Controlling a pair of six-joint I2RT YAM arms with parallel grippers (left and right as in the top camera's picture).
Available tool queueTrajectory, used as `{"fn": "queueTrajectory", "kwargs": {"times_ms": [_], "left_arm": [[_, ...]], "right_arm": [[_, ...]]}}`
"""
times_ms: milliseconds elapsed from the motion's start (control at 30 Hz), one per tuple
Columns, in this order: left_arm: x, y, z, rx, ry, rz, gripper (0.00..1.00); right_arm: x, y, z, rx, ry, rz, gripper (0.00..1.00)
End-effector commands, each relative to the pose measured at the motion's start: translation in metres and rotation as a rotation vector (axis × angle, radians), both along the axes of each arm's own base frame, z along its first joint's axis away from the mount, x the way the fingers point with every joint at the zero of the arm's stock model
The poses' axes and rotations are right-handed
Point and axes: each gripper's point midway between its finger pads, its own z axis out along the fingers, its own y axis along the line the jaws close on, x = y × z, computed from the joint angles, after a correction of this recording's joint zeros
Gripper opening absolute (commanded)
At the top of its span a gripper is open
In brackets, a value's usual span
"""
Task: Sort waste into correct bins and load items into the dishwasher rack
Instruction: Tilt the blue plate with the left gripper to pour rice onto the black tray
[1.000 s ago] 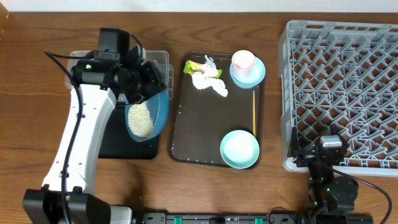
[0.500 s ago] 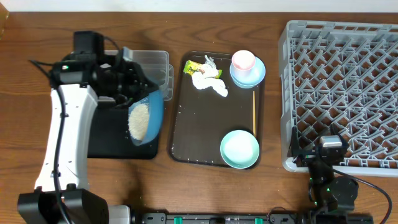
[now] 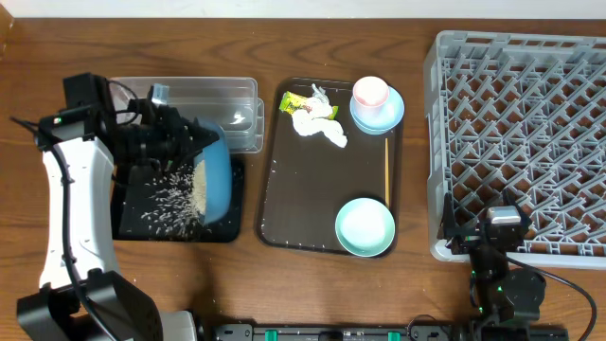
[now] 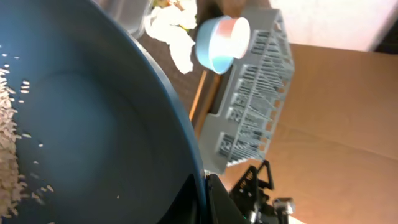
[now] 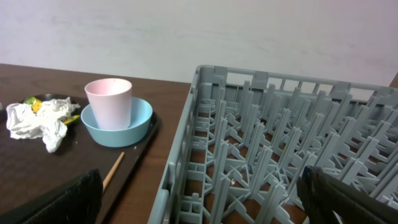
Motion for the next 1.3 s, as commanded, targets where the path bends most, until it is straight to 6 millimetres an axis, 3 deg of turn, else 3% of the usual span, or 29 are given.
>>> {"fn": "queueTrajectory", "kwargs": {"times_ms": [0,400,733,833,1267], "left_arm": [[-0.004,-0.005,0.020,-0.107,-0.094,-0.029,0.06],[-0.005,0.007,0.034,-0.195,-0.138,0.004,0.06],[-0.013,0.030,0.035,-0.204,-0.133,0.070,0.06],[-0.016,0.030,0.044,-0.230,-0.208,0.048,0.06],[-0.022,0.043,0.035,-0.214,-0.197,0.084,0.06]], "right_arm": [[0.000,-0.002,-0.001,0.012,0.002,-0.008,0.99],[0.000,-0.002,-0.001,0.012,0.002,-0.008,0.99],[0.000,-0.002,-0.001,0.012,0.002,-0.008,0.99],[0.000,-0.002,-0.001,0.012,0.002,-0.008,0.99],[0.000,-0.002,-0.001,0.012,0.002,-0.008,0.99]]}}
